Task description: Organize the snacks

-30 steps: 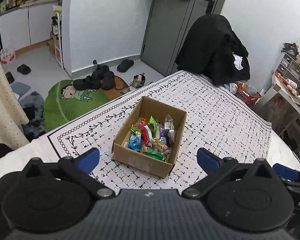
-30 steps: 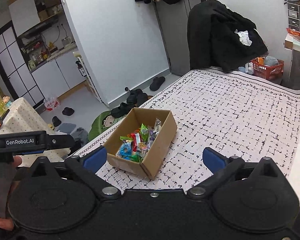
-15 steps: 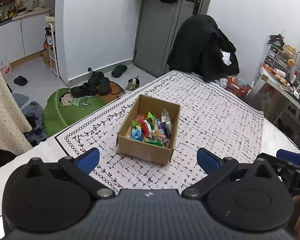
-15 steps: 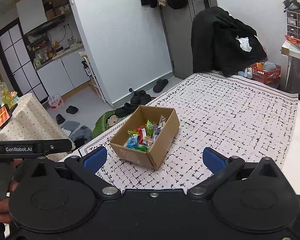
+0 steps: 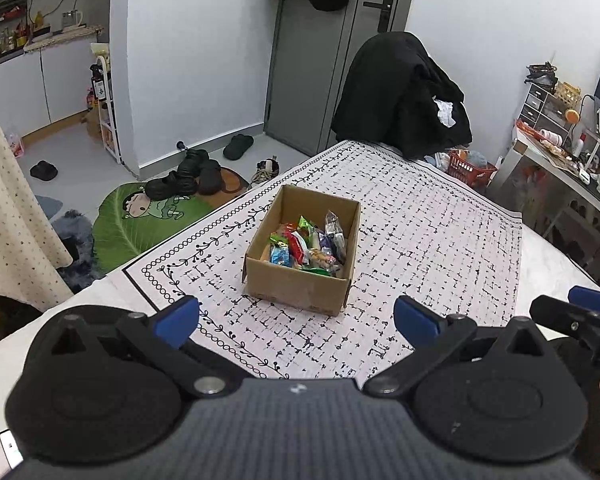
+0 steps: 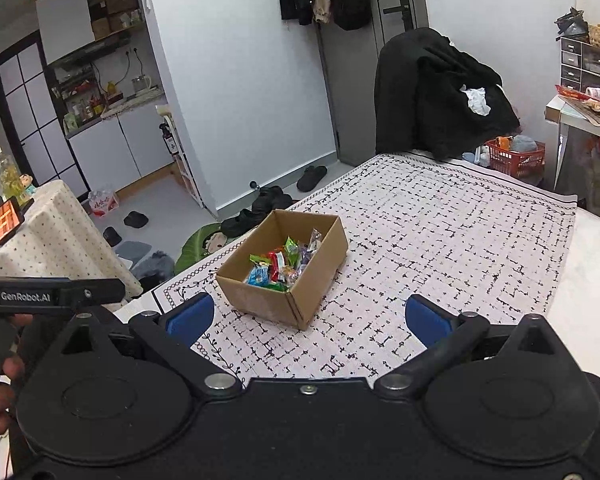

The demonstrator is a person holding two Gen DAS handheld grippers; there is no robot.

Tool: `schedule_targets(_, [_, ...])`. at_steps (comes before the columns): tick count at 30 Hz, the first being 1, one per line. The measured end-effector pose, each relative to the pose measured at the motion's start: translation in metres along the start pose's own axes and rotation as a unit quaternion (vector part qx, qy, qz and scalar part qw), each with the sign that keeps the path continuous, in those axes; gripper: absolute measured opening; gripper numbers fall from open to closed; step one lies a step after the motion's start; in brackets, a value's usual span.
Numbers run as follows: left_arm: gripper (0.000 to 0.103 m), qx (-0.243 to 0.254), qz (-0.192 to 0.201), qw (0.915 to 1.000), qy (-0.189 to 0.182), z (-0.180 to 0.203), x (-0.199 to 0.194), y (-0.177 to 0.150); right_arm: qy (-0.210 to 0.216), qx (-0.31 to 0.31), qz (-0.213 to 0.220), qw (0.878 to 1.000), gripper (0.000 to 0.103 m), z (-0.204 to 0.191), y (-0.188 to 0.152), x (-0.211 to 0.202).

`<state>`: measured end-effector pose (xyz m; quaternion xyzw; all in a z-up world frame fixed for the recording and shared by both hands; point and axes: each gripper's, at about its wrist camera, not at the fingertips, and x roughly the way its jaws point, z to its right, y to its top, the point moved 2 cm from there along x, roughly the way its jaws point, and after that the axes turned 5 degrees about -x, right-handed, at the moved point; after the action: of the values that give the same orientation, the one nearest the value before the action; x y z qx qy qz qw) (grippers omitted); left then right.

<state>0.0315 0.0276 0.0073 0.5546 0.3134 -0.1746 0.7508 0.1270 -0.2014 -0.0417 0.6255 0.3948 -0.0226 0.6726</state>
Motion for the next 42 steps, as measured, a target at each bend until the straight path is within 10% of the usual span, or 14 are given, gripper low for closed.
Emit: schedule_targets(42, [0.103, 0.008, 0.007, 0.9999, -0.008, 0.0068, -0.0103, -0.0048, -0.003, 0.003, -0.003, 1.000, 0.103, 0.0000, -0.0047, -0.0061])
